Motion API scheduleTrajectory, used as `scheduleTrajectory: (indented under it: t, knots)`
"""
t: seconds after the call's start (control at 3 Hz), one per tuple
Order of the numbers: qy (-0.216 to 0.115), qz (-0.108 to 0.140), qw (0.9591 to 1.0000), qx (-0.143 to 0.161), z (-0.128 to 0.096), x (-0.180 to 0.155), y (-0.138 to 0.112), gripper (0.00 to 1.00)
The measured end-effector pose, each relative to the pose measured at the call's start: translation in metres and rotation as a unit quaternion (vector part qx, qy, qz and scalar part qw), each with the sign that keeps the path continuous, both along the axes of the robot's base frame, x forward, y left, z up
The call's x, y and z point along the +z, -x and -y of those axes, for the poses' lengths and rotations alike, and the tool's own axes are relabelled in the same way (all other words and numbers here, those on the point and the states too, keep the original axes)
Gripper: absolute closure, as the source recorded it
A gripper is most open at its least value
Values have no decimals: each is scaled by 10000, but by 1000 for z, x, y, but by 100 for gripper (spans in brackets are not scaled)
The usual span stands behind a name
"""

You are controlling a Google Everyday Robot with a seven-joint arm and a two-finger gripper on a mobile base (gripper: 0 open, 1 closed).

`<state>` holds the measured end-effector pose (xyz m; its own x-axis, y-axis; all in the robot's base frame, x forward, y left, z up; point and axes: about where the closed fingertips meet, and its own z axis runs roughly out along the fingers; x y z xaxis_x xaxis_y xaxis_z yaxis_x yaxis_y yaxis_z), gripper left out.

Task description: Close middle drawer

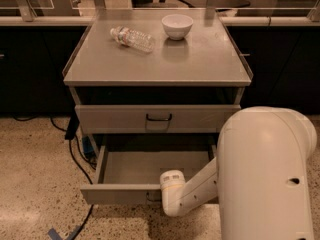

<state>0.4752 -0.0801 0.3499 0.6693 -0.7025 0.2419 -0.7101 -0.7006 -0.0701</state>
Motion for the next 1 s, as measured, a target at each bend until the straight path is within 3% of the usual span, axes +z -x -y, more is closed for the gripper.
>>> scheduleTrajectory:
  t: [0.33, 0.67, 1.0]
  knots:
    - [0, 0, 10000, 0, 1, 0, 1, 100]
    - [213, 290, 9993, 46, 7, 1, -26, 100]
    - [213, 290, 9993, 46, 7, 1, -26, 100]
